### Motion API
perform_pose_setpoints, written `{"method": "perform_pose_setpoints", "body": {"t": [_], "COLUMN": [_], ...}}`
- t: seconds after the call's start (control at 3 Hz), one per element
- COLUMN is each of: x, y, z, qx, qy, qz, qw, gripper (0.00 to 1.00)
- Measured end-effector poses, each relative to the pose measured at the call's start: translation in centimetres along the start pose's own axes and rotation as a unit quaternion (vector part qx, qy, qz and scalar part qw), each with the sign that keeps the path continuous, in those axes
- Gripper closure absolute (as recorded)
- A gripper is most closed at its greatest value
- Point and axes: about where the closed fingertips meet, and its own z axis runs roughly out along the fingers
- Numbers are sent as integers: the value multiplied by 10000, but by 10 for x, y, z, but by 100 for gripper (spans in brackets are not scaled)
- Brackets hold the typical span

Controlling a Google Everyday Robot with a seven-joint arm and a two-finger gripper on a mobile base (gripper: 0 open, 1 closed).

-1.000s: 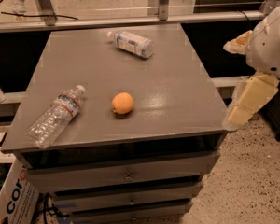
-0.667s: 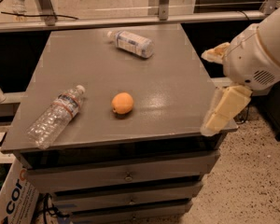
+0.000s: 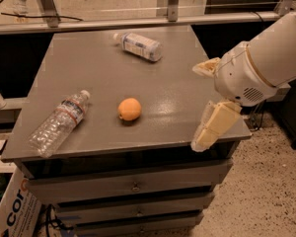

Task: Move orange near blue plastic bottle

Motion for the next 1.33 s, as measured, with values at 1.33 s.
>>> {"method": "perform_pose_setpoints", "body": {"t": [1.33], "x": [-34], "y": [-43], "z": [76], "qx": [465], "qy": [-997], "qz": [186], "qw": [9938], "gripper": [0]}}
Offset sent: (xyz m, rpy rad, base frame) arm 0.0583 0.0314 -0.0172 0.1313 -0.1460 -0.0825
